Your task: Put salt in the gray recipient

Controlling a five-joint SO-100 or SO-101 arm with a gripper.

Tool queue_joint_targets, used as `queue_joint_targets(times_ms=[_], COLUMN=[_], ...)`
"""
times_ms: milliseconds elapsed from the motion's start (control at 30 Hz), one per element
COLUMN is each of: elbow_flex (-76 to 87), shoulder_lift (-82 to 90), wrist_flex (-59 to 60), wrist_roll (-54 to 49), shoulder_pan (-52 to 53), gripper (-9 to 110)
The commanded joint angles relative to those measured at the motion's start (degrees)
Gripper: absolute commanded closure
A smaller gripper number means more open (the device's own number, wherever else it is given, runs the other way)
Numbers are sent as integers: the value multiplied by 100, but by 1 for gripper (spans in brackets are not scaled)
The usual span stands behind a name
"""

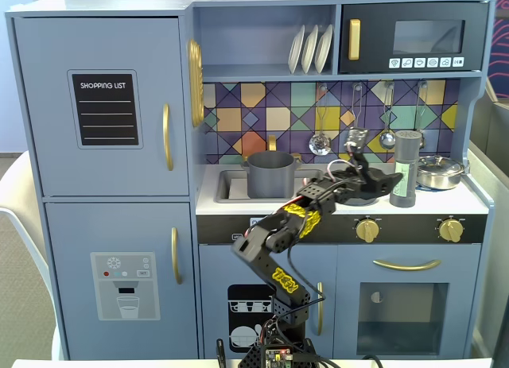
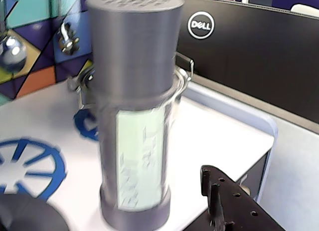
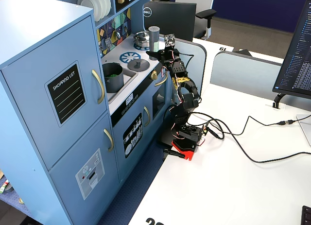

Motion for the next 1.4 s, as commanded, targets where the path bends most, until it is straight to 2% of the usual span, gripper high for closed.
queue_joint_targets(times_ms=[0,233,700,867,900,933,967,1000,1200,1367], elbow_flex=[-633,-1099,-3138,-3480,-3489,-3489,-3498,-3507,-3498,-3542], shoulder_lift=[-475,-1512,-3560,-3902,-3920,-3937,-3937,-3929,-3419,-2443], wrist_flex=[-615,-1521,-1688,-1688,-1696,-1749,-1784,-1872,-1951,-1090], wrist_roll=[211,176,70,-18,-53,-70,-114,-62,606,1380], shoulder_pan=[88,26,-229,-334,-343,-360,-378,-387,-369,-606], gripper=[38,40,49,59,65,77,94,101,101,101])
